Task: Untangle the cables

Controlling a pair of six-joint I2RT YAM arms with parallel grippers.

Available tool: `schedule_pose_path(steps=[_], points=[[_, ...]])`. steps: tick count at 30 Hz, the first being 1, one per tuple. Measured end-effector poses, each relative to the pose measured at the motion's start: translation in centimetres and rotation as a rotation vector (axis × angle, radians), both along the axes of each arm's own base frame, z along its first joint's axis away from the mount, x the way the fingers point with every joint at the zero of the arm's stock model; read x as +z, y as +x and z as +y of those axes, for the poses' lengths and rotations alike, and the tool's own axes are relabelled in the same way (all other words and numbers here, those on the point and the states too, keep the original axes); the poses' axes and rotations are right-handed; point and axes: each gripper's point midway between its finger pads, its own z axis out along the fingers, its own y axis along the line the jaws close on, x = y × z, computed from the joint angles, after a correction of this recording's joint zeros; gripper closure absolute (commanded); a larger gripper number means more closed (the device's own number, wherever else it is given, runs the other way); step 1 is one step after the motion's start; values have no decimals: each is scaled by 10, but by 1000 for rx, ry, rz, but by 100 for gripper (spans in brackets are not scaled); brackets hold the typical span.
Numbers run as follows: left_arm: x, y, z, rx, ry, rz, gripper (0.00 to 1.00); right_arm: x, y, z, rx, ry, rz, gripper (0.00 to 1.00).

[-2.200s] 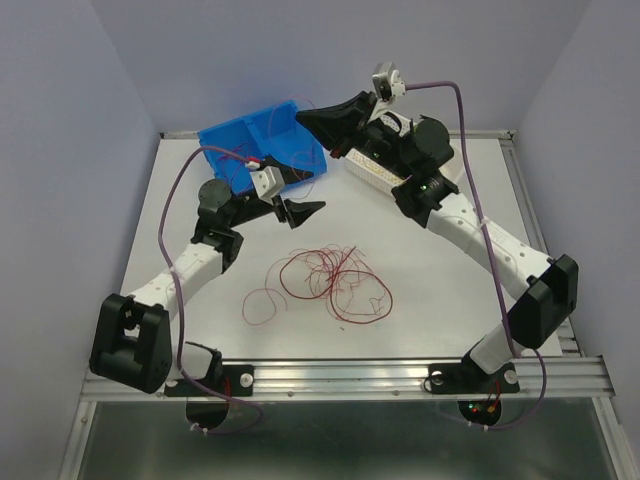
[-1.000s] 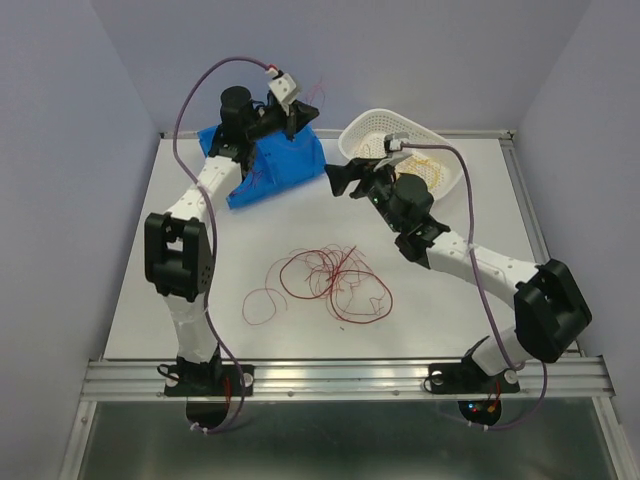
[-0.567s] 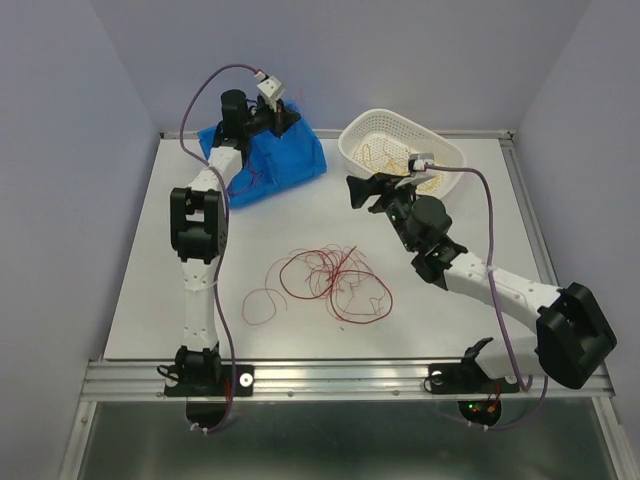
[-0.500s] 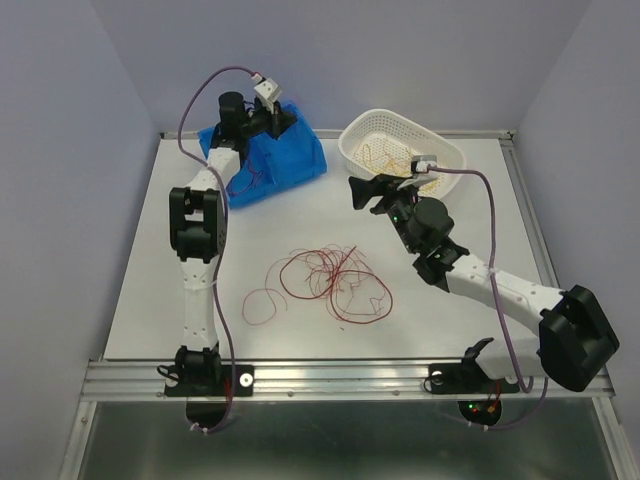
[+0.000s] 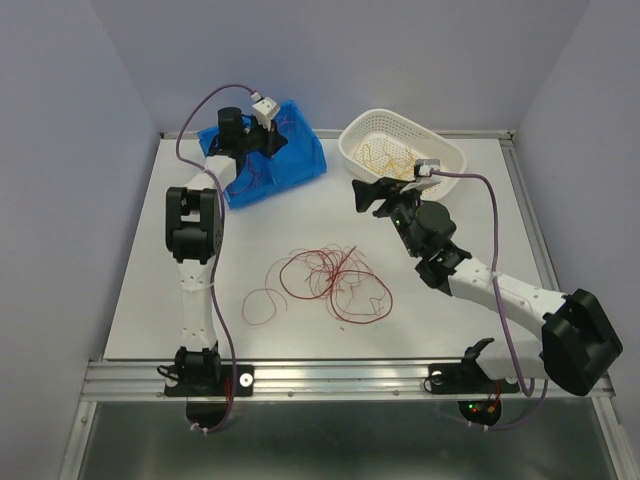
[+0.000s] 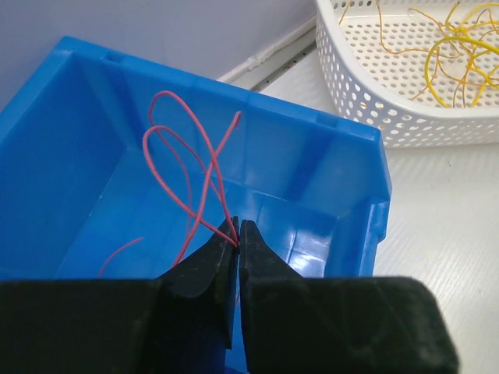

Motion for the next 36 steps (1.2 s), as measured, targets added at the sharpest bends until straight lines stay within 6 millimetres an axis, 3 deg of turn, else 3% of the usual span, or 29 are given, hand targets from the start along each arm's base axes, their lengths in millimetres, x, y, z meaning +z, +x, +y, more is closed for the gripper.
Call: schedule_pose_path(steps=[3, 4, 13, 19, 23, 25, 29, 32, 36], points=[[-1, -2, 3, 13, 27, 14, 49, -3, 1, 1, 0, -4, 5, 12], [0, -3, 4, 17, 34, 13, 46, -5, 2, 1, 0, -7, 9, 12], [38, -11, 15, 48, 98, -18, 34, -46, 7, 16, 48, -97, 122, 14], [56, -31, 23, 45, 172, -3, 27, -72, 12, 57, 215, -226, 240, 16], [66, -85, 31, -5, 251, -9, 24, -112, -4, 82, 365, -334, 323, 19], [79, -121, 32, -67, 299, -30, 24, -145, -18, 94, 454, -402, 389, 23], [89, -182, 34, -208, 403, -102, 24, -184, -41, 103, 576, -479, 477, 28], [74, -229, 37, -305, 476, -133, 25, -196, -47, 106, 611, -502, 498, 34], [22, -276, 38, -427, 533, -73, 25, -206, -43, 114, 640, -525, 512, 39]])
